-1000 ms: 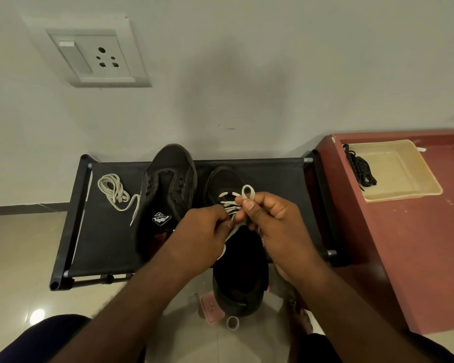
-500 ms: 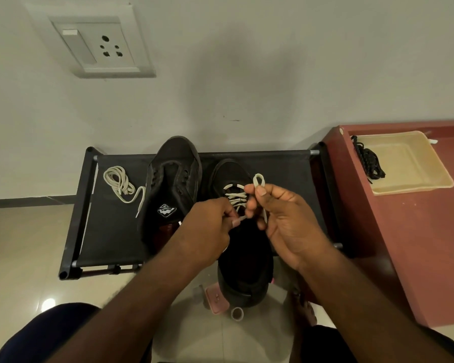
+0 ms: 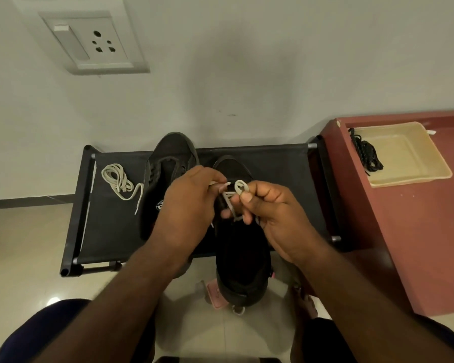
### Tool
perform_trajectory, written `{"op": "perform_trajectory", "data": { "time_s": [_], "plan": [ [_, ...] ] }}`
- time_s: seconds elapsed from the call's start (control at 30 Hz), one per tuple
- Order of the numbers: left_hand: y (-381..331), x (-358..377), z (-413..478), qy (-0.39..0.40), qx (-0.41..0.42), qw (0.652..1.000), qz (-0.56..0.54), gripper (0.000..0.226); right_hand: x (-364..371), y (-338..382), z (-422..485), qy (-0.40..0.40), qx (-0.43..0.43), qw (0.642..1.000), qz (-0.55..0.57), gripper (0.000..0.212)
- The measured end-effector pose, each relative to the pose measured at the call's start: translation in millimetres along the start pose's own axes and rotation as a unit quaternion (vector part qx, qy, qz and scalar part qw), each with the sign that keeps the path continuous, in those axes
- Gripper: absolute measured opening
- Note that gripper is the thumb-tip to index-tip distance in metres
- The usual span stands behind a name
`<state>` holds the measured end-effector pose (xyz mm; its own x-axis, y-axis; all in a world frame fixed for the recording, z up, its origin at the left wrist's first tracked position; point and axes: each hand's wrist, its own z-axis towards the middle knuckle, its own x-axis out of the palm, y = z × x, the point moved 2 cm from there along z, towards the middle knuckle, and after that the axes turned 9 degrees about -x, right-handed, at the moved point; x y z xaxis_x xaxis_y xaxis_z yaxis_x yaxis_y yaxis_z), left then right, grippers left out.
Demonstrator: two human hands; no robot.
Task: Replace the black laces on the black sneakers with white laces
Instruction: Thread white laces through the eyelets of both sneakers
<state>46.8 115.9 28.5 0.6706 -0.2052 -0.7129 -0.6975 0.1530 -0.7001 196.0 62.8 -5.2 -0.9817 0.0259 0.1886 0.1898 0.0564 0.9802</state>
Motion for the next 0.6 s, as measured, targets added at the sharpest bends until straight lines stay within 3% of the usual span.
{"op": "perform_trajectory", "data": {
  "time_s": [0.1,0.2,0.27,0.37,0.47,0.6],
  "plan": [
    [7.2,15.2,0.0,0.037,-0.172,0.973,-0.15,0.011,1.4,7.6,0.0,-0.017,-0.014,0.995,0.096,0.026],
    [7.9,26.3,-6.8,0.118,-0.254,0.924,-0.259,0.016,0.2,13.5,-2.0,-0.01,-0.066,0.994,0.085,0.017],
    [5.7,25.5,-10.0,0.141,-0.256,0.903,-0.316,0.017,-2.1,16.0,-5.1,0.01,-0.101,0.995,-0.022,0.017],
    [9.6,25.1,-8.5,0.191,-0.231,0.891,-0.34,0.018,-0.3,14.9,-8.3,0.06,-0.146,0.962,-0.224,0.017],
    [9.3,25.4,-7.4,0.248,-0.199,0.877,-0.36,0.02,-0.2,12.0,-9.7,0.108,-0.144,0.93,-0.321,0.02],
    [4.9,27.0,-8.0,0.26,-0.161,0.888,-0.343,0.017,-4.5,16.8,-12.4,0.148,-0.129,0.893,-0.406,0.024]
  ]
}}
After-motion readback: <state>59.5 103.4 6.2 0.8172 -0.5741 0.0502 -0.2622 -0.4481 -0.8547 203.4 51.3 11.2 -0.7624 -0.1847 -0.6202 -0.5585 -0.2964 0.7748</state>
